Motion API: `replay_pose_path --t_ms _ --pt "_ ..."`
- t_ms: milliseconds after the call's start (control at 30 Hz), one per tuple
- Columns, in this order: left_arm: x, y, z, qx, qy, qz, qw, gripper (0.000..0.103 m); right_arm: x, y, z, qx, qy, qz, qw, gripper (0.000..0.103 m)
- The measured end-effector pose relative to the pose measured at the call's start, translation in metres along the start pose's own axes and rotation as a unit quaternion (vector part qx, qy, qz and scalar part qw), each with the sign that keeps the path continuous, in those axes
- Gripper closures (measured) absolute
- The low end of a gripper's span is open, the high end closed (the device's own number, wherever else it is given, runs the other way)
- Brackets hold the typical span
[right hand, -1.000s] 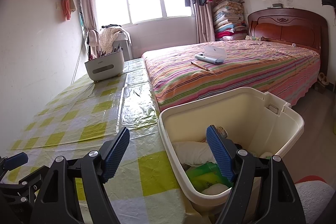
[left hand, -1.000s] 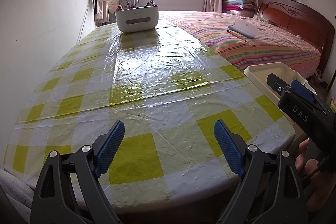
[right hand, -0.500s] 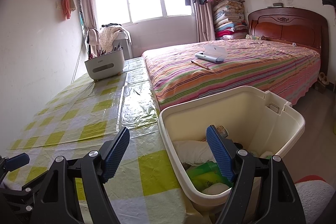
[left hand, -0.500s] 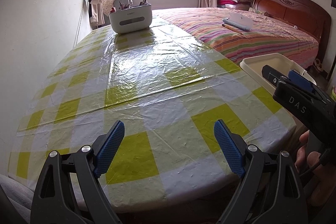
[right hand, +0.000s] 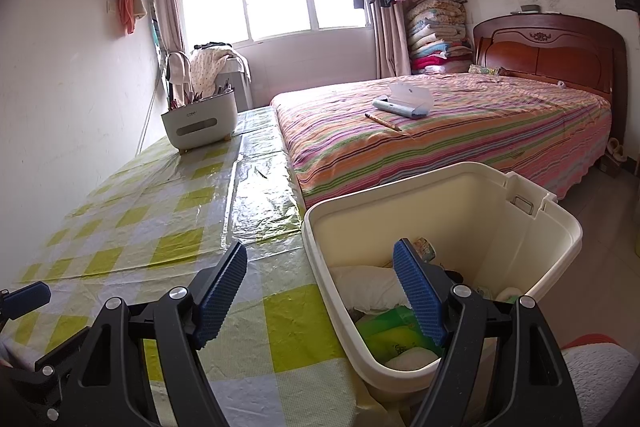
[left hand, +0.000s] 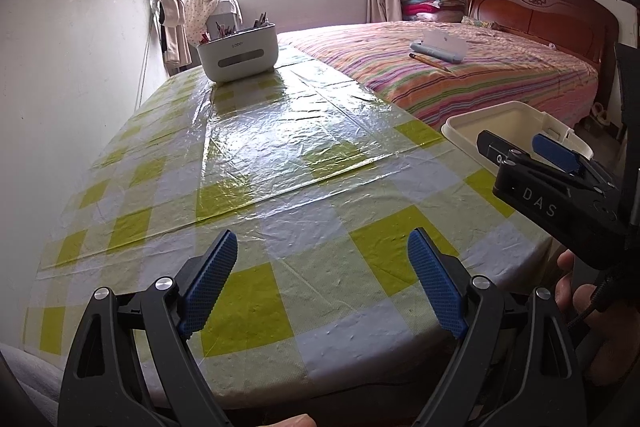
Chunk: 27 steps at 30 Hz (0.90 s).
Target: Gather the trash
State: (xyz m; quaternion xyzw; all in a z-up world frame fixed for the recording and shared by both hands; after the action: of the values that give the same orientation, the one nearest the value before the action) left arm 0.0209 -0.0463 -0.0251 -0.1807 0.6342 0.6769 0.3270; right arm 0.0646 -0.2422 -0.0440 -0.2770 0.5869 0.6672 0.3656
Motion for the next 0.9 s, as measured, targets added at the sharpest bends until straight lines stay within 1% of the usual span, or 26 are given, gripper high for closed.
replay_pose_path --t_ms 100,167,233,433,500,600,733,900 --pt "-0.001 0.004 0.000 0.004 0.002 -0.007 1.0000 0.017 0.000 0.000 0.000 0.000 0.000 0.000 1.000 0.029" --pt "-0.002 0.007 0.002 0.013 0.007 -0.013 0.9998 0.017 0.000 0.000 0.000 0.000 0.000 0.000 1.000 0.029" --pt "-0.001 0.010 0.004 0.020 0.016 -0.029 0.9993 0.017 0.001 0.000 0.000 0.001 0.001 0.000 1.000 0.029" --pt "0.001 0.018 0.007 0.014 0.025 -0.058 0.9979 0.017 0.001 -0.001 0.000 0.001 0.000 0.001 1.000 0.029" --pt "0.001 0.018 0.007 0.021 0.026 -0.056 0.9979 0.017 0.001 -0.001 0.000 0.001 0.000 0.001 1.000 0.029" --pt "0.000 0.016 0.007 0.018 0.029 -0.053 0.9980 0.017 0.001 0.000 -0.001 0.001 0.000 0.001 1.000 0.029" --pt "-0.001 0.010 0.009 0.032 0.038 -0.033 0.9982 0.017 0.002 0.000 -0.001 0.001 0.000 0.001 1.000 0.029" --pt "-0.001 0.008 0.012 0.032 0.042 -0.031 0.9981 0.017 0.002 0.001 0.000 0.000 -0.001 0.001 1.000 0.029"
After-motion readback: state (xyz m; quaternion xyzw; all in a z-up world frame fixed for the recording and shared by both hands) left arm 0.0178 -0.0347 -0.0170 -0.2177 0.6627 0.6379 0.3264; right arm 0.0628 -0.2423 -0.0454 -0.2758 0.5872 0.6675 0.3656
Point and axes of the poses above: each gripper's, at about its wrist camera, not at the fingertips, and y roughly against the way its jaws point, z to its left, x to its underside, the point moved 2 cm from there along -y, roughly the way its jaws point, and after that the axes turned 11 degrees about z, right-handed, at the moved point
